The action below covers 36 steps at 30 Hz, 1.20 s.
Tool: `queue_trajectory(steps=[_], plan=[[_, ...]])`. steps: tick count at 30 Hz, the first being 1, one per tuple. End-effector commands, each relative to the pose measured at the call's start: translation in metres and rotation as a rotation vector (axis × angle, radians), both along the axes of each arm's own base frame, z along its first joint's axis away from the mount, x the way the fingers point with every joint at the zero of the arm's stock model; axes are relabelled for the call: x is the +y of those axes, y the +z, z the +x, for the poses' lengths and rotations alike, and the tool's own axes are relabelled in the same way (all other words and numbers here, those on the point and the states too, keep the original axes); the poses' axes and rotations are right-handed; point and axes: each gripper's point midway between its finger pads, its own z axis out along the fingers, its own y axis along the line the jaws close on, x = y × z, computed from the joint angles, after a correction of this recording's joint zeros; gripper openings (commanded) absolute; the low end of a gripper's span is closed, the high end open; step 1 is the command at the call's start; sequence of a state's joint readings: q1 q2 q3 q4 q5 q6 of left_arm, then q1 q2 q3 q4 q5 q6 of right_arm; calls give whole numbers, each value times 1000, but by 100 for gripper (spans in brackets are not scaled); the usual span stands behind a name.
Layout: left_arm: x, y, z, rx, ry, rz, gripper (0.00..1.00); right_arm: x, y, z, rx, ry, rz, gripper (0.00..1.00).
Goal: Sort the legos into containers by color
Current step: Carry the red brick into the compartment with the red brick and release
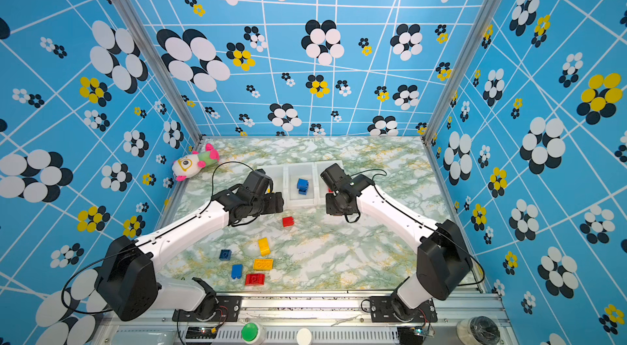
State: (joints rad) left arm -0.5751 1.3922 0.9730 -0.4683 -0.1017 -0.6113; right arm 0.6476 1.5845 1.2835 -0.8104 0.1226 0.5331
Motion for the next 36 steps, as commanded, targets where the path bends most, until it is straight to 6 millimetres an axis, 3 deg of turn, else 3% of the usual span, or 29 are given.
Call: queue_trajectory(steps=[1, 9, 16, 19, 23, 26, 30, 36], plan=[[6, 2, -5, 4, 17, -12, 90, 5, 0, 29, -19, 58, -37, 19], [13, 6, -9, -2, 27, 3, 90, 31, -11, 99, -23, 86, 8, 19], [19, 8, -11, -4, 47, 2, 91, 47, -35, 130, 15, 110, 16, 19], [20, 8, -11, -5, 48, 6, 91, 47, -42, 138, 24, 105, 15, 23], [21, 10, -10, -7, 52, 7, 91, 45, -43, 143, 30, 89, 24, 41], [22, 9, -10, -5, 55, 8, 91, 44, -43, 143, 29, 85, 26, 48], [21, 8, -10, 0, 51, 7, 91, 42, -37, 143, 22, 83, 30, 54], [21, 9, -11, 0, 49, 8, 92, 41, -27, 139, 7, 74, 44, 55]])
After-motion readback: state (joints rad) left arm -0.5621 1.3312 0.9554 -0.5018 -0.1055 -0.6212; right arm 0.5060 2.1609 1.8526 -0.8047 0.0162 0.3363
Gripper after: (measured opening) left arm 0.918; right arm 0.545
